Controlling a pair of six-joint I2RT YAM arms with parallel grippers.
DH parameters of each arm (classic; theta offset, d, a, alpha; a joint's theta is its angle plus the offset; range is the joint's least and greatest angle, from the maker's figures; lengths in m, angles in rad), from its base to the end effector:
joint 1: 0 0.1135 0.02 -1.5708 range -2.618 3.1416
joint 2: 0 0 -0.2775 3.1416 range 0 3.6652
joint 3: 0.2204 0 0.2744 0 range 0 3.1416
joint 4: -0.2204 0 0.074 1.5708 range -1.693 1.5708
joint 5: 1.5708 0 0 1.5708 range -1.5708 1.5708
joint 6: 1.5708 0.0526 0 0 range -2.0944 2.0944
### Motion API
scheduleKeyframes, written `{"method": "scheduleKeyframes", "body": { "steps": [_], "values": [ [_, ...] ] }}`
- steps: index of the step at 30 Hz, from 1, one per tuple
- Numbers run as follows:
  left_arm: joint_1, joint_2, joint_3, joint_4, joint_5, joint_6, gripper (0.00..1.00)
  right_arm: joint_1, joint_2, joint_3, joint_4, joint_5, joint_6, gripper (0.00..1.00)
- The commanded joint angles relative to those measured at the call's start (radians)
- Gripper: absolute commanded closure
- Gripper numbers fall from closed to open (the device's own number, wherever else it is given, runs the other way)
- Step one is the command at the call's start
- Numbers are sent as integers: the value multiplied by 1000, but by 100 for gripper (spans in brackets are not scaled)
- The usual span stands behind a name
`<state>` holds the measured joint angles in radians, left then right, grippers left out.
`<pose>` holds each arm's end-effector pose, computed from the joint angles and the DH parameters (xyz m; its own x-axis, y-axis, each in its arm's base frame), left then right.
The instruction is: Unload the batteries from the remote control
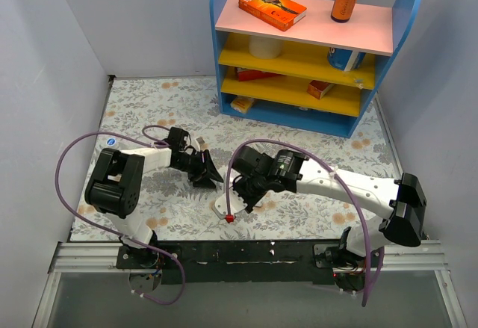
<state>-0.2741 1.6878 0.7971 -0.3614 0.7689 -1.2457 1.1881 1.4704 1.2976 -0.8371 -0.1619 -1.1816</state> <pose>0.2813 -0.1171 0.1125 -0.6751 -0.5176 0.5257 -0.7372 0.4457 -0.5078 0.1166 0.3123 0.2960 0.7567 -0.5655 -0.3281 -0.6521 -0.6171 -0.4404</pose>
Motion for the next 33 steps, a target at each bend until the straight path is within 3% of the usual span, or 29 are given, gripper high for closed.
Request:
{"method": "scheduleKeyframes", "body": {
  "steps": [1, 18, 33],
  "values": [
    [-19, 38, 51, 12, 26, 2, 56, 18, 13, 9, -29, 47, -121, 99],
    [-40, 160, 88, 21, 105, 9, 57, 41, 82, 43, -56, 55, -131, 99],
    [-54, 196, 93, 24, 115, 14, 61, 28, 263, 160, -46, 51, -168, 99]
  ]
}}
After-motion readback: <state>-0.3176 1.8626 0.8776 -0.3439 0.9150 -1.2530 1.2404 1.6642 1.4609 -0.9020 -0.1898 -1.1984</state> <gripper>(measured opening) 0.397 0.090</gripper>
